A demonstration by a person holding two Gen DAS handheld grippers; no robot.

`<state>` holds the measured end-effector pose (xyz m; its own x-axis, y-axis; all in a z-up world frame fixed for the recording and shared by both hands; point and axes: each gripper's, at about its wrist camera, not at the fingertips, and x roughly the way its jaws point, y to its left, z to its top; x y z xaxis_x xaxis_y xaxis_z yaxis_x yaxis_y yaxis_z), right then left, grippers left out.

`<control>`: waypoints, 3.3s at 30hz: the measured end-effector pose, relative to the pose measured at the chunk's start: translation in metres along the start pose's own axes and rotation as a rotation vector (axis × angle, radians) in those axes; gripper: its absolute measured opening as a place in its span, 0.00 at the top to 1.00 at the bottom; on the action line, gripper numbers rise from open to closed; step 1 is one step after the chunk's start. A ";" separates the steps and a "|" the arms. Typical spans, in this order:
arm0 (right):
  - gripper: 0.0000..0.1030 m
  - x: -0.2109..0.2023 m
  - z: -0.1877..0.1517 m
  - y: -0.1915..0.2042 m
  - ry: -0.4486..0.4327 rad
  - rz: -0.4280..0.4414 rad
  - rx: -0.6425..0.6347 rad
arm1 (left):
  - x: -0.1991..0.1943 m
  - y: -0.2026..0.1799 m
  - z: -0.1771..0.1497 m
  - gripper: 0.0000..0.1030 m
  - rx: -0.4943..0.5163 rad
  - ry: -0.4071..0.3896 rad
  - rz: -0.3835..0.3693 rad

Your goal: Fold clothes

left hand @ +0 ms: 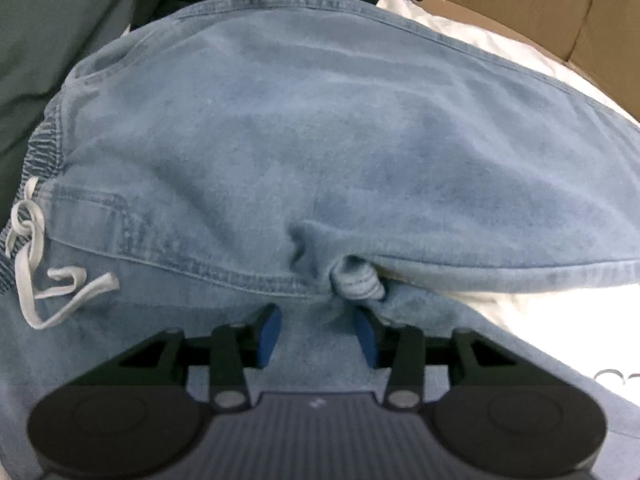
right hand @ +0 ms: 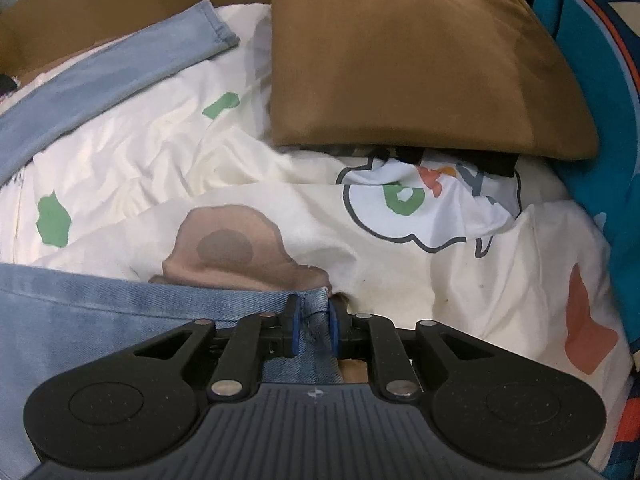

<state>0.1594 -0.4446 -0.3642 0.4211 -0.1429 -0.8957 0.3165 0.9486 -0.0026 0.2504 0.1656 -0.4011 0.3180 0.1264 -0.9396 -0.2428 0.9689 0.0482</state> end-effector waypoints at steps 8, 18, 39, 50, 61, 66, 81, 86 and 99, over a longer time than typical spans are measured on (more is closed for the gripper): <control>0.68 -0.031 0.000 -0.017 -0.051 0.030 0.072 | -0.066 0.064 -0.029 0.57 -0.040 -0.041 -0.048; 0.60 -0.065 0.013 0.008 -0.127 0.146 -0.011 | -0.116 0.184 -0.087 0.57 -0.244 -0.011 0.135; 0.53 -0.067 0.056 0.129 -0.077 0.311 -0.360 | -0.054 0.209 -0.107 0.84 -0.187 0.077 0.120; 0.53 -0.085 0.095 0.201 -0.035 0.400 -0.703 | -0.070 0.257 -0.099 0.95 -0.353 0.025 0.165; 0.53 -0.120 0.126 0.280 0.055 0.447 -0.895 | -0.064 0.247 -0.055 0.89 -0.327 -0.035 0.055; 0.53 -0.128 0.119 0.300 0.073 0.433 -0.898 | -0.023 0.258 -0.042 0.92 -0.303 0.004 0.090; 0.53 -0.108 -0.033 0.318 0.152 0.429 -0.734 | -0.010 0.261 -0.045 0.97 -0.138 0.015 0.154; 0.53 -0.105 -0.062 0.335 0.106 0.371 -0.746 | -0.021 0.260 -0.050 0.97 -0.065 0.094 0.098; 0.53 -0.110 -0.068 0.332 0.097 0.366 -0.544 | -0.009 0.269 -0.060 0.97 -0.123 0.143 0.093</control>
<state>0.1598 -0.0948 -0.2969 0.3334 0.2179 -0.9173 -0.3181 0.9419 0.1081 0.1275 0.4127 -0.3999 0.1581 0.1745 -0.9719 -0.3777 0.9201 0.1038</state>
